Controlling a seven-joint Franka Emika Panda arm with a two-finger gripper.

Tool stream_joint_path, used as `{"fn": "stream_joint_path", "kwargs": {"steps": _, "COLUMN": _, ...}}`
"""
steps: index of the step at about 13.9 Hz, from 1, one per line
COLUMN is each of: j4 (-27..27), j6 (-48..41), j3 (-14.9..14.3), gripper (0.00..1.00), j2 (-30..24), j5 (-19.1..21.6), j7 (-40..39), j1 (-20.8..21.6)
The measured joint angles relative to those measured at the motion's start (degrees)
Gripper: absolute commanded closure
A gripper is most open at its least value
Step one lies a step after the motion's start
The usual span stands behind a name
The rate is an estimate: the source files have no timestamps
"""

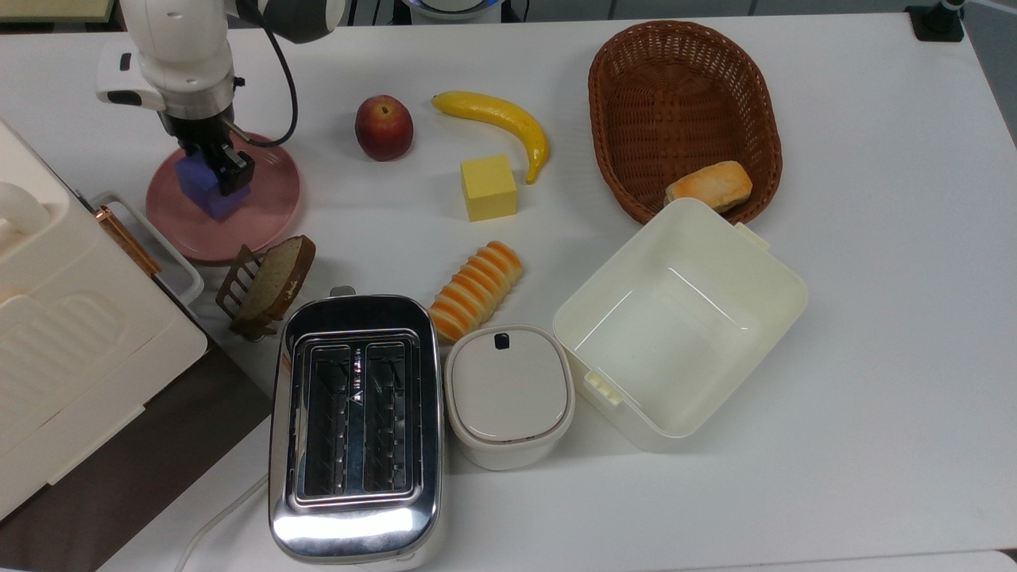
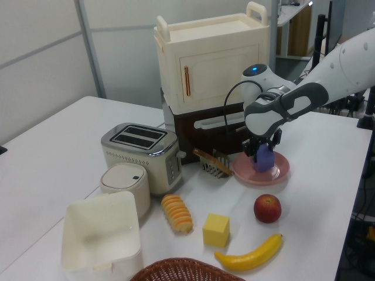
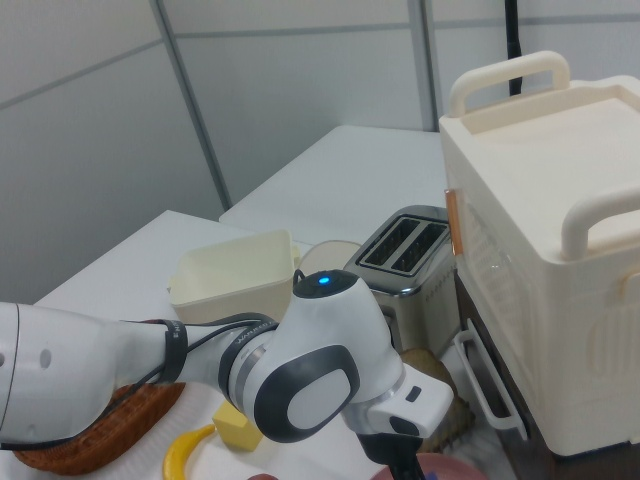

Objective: Put the purple cube on a plate
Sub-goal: 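Lower the cube onto the pink plate and open the gripper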

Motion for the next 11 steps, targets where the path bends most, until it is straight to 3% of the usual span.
{"fn": "stream_joint_path", "kwargs": {"steps": 8, "j4": 0.31, "j6": -0.28, "j3": 0.38, "gripper": 0.00, "j2": -0.22, "j5": -0.63, "j7": -0.01, "j1": 0.25}}
{"fn": "stream_joint_path", "kwargs": {"steps": 10, "j4": 1.06, "j6": -2.71, "j3": 2.00, "gripper": 0.00, "j2": -1.90, "j5": -0.79, "j7": -0.16, "j1": 0.31}}
{"fn": "stream_joint_path", "kwargs": {"steps": 11, "j4": 2.46, "j6": -7.30, "j3": 4.68, "gripper": 0.00, "j2": -4.28, "j5": -0.85, "j7": -0.40, "j1": 0.38}}
